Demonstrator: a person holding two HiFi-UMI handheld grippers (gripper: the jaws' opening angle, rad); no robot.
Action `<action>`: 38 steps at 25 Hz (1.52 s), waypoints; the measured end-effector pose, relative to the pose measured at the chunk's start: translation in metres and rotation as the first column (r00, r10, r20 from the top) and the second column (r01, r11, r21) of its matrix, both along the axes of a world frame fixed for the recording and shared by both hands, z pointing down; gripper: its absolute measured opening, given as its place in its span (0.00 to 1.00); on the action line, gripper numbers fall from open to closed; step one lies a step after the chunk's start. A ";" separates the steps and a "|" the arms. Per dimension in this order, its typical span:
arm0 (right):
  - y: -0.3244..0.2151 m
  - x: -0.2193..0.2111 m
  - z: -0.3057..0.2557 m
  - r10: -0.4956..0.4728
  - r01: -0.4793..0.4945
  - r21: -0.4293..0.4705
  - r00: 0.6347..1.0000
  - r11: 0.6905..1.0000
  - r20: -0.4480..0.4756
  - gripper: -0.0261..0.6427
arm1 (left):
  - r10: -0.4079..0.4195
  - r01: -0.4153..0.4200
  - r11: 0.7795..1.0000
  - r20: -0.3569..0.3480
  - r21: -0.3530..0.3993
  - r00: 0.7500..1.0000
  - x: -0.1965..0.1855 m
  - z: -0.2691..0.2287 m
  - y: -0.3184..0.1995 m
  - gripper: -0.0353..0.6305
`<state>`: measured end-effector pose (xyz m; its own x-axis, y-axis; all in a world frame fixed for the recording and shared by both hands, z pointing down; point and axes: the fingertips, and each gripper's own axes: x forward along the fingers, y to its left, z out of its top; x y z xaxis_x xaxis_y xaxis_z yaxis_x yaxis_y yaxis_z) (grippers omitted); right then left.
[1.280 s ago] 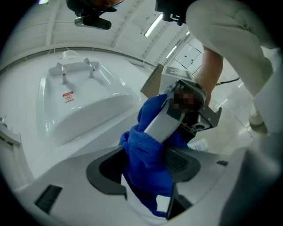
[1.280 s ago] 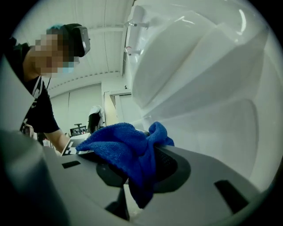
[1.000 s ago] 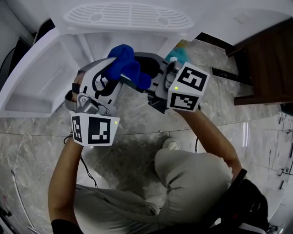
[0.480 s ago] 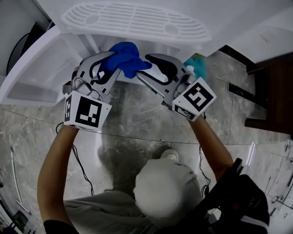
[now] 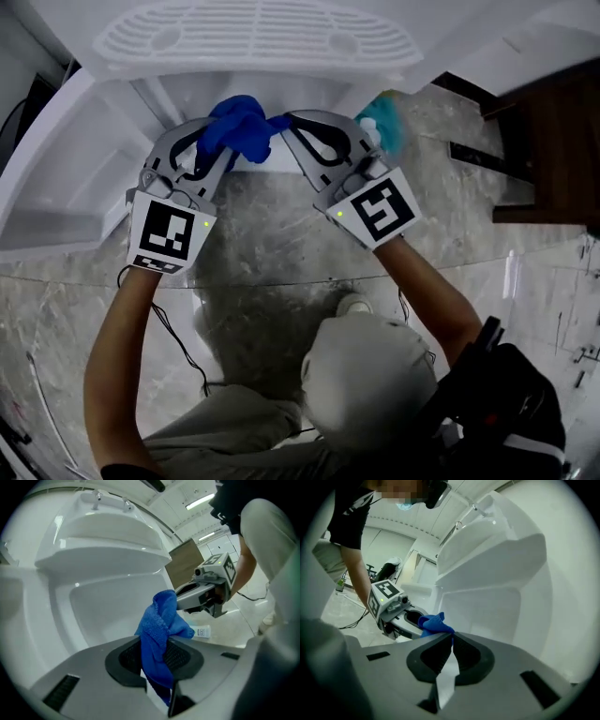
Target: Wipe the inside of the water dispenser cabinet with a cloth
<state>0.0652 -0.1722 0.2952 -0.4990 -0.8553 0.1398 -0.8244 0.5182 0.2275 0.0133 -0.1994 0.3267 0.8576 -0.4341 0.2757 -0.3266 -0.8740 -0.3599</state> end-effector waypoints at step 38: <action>0.126 0.064 -0.066 0.230 -0.179 -0.234 0.951 0.956 0.209 0.05 | -0.120 0.201 0.978 -0.646 0.053 0.754 0.138 -0.098 -0.049 0.21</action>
